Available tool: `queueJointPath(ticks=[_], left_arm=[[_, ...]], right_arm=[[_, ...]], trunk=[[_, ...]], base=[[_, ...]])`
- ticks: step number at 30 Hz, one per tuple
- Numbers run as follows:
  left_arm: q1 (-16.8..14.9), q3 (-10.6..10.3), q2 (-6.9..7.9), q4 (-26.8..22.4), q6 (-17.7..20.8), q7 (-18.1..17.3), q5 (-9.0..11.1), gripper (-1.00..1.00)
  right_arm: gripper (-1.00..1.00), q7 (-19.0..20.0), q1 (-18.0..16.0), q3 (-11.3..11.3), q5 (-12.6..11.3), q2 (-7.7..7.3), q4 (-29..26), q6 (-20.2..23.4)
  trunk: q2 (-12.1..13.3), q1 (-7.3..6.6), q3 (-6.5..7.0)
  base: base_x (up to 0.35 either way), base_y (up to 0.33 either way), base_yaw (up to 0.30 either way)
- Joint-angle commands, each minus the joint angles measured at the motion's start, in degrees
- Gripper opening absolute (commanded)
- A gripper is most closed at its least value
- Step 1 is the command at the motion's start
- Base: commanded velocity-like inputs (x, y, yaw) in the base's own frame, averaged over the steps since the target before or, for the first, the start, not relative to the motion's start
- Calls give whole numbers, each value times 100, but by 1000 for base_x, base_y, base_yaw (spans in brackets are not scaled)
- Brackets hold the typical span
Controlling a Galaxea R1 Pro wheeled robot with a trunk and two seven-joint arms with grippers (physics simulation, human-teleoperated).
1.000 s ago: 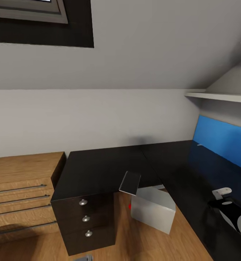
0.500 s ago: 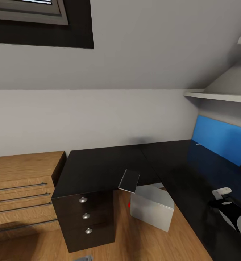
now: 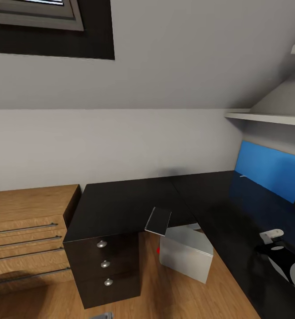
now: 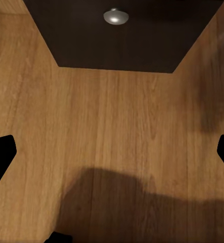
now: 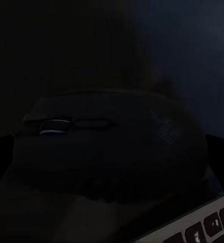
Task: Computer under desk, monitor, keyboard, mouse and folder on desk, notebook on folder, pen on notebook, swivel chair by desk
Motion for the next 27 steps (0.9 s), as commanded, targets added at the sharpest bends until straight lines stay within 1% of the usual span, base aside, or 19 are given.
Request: queueJointPath(ticks=[1, 2, 9, 24, 27], left_arm=[[-3, -19, 5, -10, 22, 43, 42, 100], [-3, -19, 4, -11, 22, 43, 42, 100], [-3, -28, -2, -9, 22, 43, 41, 100], [-3, -33, -2, -8, 22, 43, 42, 100], [-3, -36, -2, 18, 22, 43, 41, 100]], right_arm=[[-100, -27, -4, 24, 49, 0, 0, 19], [100, -34, -4, 25, 49, 1, -1, 21], [100, -229, -4, 25, 49, 8, -1, 34], [100, -250, -4, 21, 33, 14, -30, 4], [100, -256, -4, 14, 5, 103, -75, -20]], trunk=[[-4, 0, -6], [-4, 0, -6], [-4, 0, -6], [-4, 0, -6], [-4, 0, -6]], base=[[0, 0, 0], [0, 0, 0], [0, 0, 0], [0, 0, 0], [0, 0, 0]])
